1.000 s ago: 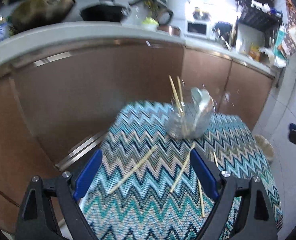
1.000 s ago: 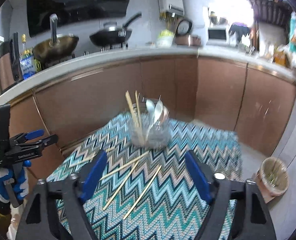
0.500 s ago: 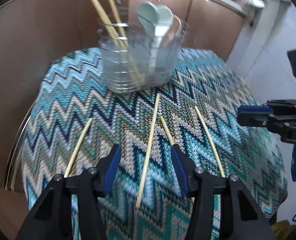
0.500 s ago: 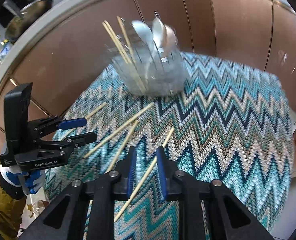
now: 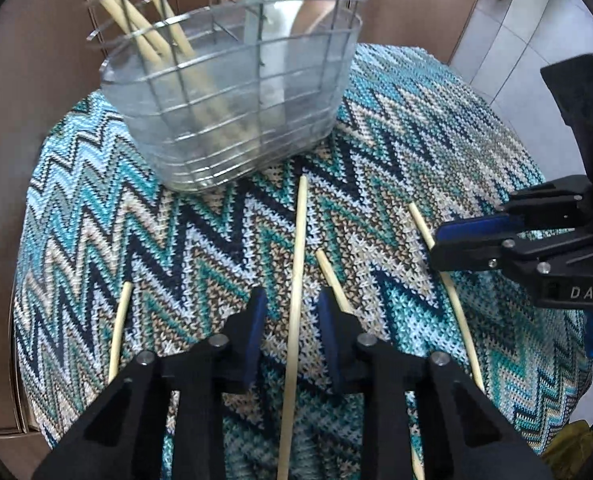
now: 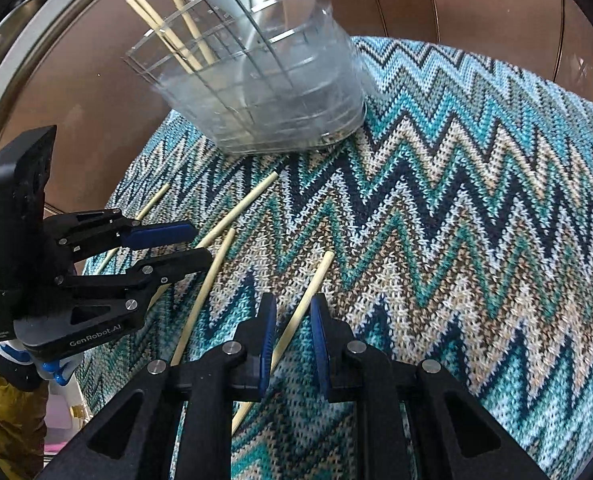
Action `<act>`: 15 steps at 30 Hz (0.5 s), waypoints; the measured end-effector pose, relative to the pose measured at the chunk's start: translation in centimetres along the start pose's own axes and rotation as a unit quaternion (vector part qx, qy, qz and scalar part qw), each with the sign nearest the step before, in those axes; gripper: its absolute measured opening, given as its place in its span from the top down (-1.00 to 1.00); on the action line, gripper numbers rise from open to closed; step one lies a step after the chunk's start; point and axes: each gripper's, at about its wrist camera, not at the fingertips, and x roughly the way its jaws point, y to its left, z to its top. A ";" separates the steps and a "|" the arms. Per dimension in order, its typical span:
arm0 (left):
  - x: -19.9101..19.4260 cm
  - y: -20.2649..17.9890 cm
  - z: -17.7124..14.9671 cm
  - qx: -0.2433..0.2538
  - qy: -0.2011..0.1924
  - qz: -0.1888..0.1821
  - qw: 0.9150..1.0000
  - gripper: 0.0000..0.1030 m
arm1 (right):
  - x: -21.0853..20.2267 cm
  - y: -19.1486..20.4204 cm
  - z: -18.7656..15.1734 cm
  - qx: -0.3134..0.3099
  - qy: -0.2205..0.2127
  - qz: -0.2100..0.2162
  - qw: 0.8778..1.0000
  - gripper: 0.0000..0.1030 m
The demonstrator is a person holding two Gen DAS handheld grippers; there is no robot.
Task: Organize utensils
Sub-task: 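Grasp a chopstick with the left tool while the right tool grasps another chopstick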
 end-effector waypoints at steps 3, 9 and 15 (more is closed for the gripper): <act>0.6 -0.4 0.6 0.010 0.008 0.003 1.000 0.63 | 0.5 -0.2 0.2 0.001 0.010 -0.002 1.000 0.67; 1.2 -0.9 1.5 0.022 0.025 0.006 0.999 0.68 | 1.6 -0.3 0.6 -0.001 0.020 -0.010 1.000 0.72; 1.7 -1.5 2.2 0.023 0.029 0.009 0.999 0.80 | 2.2 -0.3 0.8 0.002 0.032 -0.016 0.999 0.72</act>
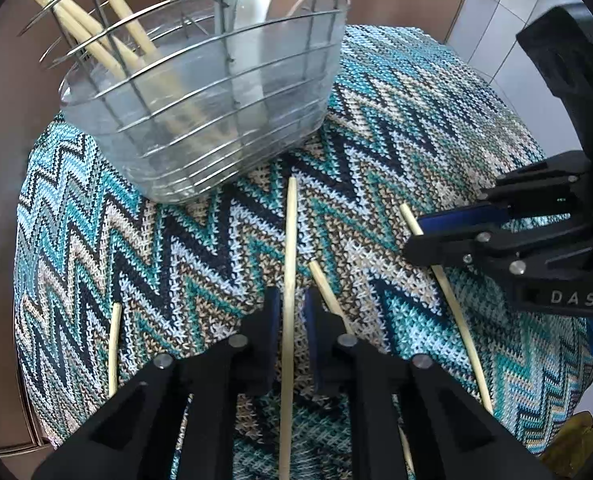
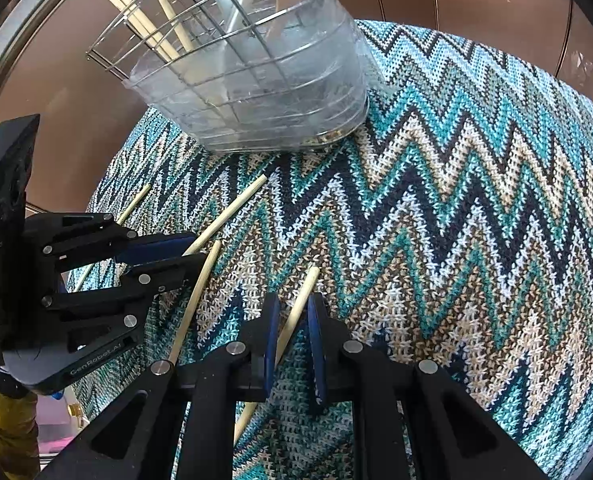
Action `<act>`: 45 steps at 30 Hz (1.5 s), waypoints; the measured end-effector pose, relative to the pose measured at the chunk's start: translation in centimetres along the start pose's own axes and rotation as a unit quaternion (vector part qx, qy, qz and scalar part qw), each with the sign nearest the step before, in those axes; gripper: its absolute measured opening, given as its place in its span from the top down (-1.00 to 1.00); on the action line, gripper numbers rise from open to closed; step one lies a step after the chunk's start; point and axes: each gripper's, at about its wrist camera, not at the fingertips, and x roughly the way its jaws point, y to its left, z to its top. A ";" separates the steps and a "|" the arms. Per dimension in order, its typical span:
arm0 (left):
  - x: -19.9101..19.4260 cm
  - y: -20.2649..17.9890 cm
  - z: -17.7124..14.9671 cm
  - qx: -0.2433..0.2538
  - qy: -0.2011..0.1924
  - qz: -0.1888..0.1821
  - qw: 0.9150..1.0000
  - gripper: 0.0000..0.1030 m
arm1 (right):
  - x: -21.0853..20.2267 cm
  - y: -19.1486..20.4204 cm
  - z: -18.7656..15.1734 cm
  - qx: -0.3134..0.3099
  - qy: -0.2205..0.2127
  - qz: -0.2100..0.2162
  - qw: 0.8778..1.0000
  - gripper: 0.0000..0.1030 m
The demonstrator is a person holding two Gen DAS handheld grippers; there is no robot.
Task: Organize utensils
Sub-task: 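Grasp a chopstick with the left tool while the right tool grasps another chopstick, then lift both chopsticks and carry them over the wire basket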
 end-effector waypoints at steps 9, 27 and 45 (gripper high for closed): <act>-0.3 0.8 -0.8 -0.022 -0.010 -0.010 1.000 0.89 | -0.5 -0.7 0.5 0.015 -0.001 0.010 1.000 0.71; -2.8 0.6 -2.5 -0.033 -0.049 -0.001 0.998 0.91 | -1.0 0.4 0.0 0.011 -0.012 0.023 1.000 0.85; -18.8 2.2 -4.6 -0.132 -0.308 -0.010 0.942 0.91 | -16.2 6.7 -1.6 -0.088 -0.273 0.029 0.958 0.89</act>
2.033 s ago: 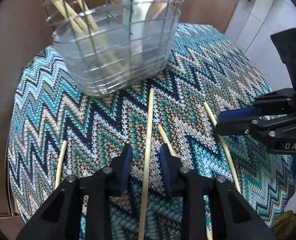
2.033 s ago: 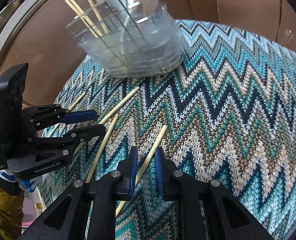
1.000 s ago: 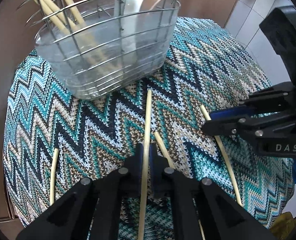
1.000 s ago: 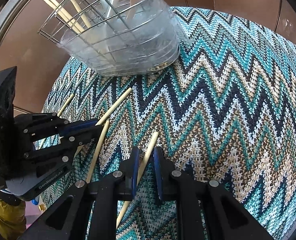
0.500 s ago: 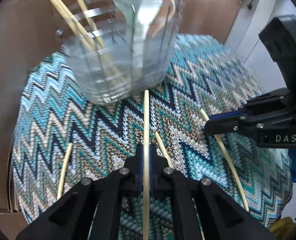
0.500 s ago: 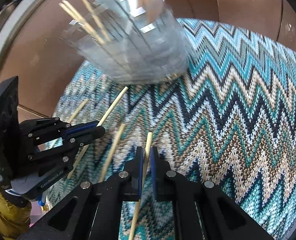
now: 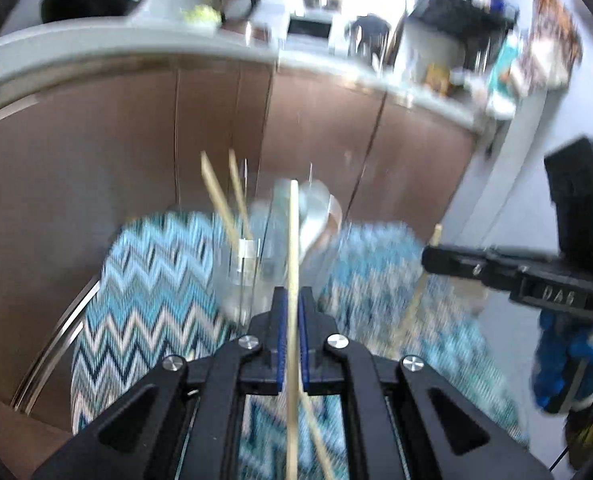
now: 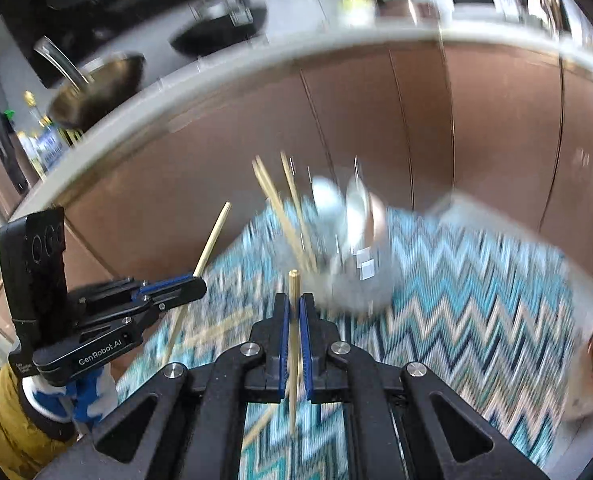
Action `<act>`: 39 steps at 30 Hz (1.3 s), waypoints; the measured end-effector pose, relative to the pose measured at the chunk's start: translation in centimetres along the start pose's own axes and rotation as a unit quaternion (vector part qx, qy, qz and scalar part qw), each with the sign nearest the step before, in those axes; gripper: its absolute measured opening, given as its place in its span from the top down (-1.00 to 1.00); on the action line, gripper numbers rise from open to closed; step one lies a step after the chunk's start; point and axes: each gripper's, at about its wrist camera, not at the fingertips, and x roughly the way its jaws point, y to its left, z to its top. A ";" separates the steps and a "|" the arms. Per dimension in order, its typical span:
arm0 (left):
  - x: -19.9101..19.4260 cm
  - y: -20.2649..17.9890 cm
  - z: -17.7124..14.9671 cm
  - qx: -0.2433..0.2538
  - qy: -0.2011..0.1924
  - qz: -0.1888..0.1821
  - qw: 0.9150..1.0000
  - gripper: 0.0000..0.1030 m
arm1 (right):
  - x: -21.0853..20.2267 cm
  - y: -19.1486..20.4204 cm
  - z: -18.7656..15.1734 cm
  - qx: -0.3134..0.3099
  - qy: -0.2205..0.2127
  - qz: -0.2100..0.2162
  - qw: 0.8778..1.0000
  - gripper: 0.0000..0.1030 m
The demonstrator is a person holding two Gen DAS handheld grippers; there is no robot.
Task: Organize utensils
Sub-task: 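Lift both chopsticks and carry them over the wire basket, then drop both chopsticks into the basket and open both tools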
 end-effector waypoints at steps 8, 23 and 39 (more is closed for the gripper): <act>-1.2 -0.1 7.6 -0.034 -0.140 0.014 0.990 0.91 | -3.3 0.5 5.6 -0.024 -0.131 -0.013 0.991 0.89; 6.4 1.9 9.8 -0.102 -0.272 0.094 0.952 0.90 | 0.0 -1.4 7.7 -0.048 -0.176 -0.043 0.982 0.89; 8.9 2.9 4.6 -0.105 -0.281 0.154 0.942 0.49 | 4.5 -2.7 3.9 -0.050 -0.129 -0.049 0.989 0.83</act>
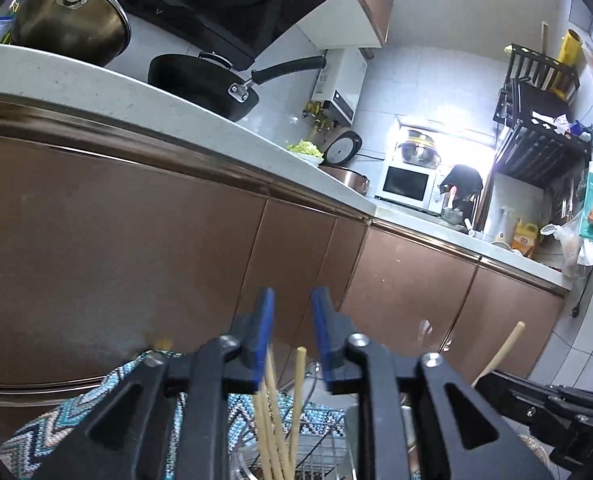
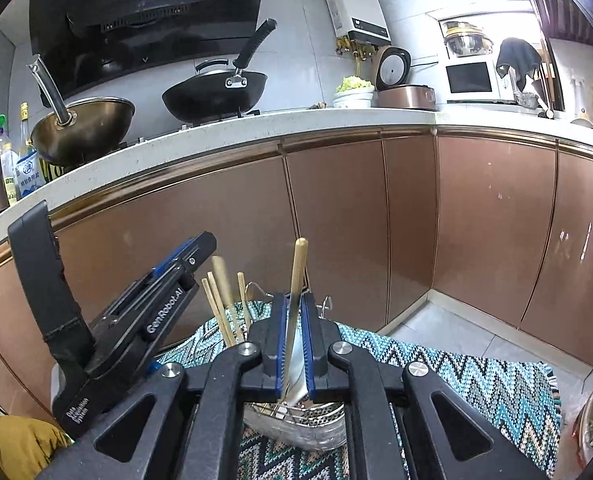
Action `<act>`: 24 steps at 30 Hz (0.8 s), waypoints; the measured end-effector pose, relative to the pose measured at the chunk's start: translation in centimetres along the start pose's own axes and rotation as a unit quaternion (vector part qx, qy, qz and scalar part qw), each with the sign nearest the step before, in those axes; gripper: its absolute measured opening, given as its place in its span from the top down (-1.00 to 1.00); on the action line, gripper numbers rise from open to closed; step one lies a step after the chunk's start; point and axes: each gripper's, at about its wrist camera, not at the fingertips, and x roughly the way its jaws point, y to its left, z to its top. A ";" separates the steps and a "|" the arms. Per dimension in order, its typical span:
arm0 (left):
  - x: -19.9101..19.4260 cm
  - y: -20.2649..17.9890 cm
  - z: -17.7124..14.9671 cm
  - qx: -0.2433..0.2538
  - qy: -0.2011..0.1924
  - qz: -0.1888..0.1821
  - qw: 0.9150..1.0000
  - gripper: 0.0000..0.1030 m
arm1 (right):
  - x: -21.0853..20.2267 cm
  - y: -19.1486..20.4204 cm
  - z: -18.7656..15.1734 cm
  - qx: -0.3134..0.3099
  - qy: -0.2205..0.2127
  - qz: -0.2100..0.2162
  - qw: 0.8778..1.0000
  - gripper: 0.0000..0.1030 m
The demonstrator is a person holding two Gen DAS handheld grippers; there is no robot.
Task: Organize utensils
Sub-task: 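Drop both chopsticks into the basket and open both tools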
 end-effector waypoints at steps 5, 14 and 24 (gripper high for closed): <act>-2.4 0.7 1.2 0.003 -0.003 0.005 1.000 0.33 | -0.8 0.1 0.1 0.008 0.006 0.000 1.000 0.73; -8.6 1.7 4.1 0.028 -0.021 0.016 0.999 0.03 | -4.1 0.8 0.6 0.019 0.005 -0.013 1.000 0.54; -15.3 3.2 6.5 0.074 0.000 0.056 0.996 -0.21 | -10.5 3.5 0.5 0.009 0.002 -0.022 1.000 0.40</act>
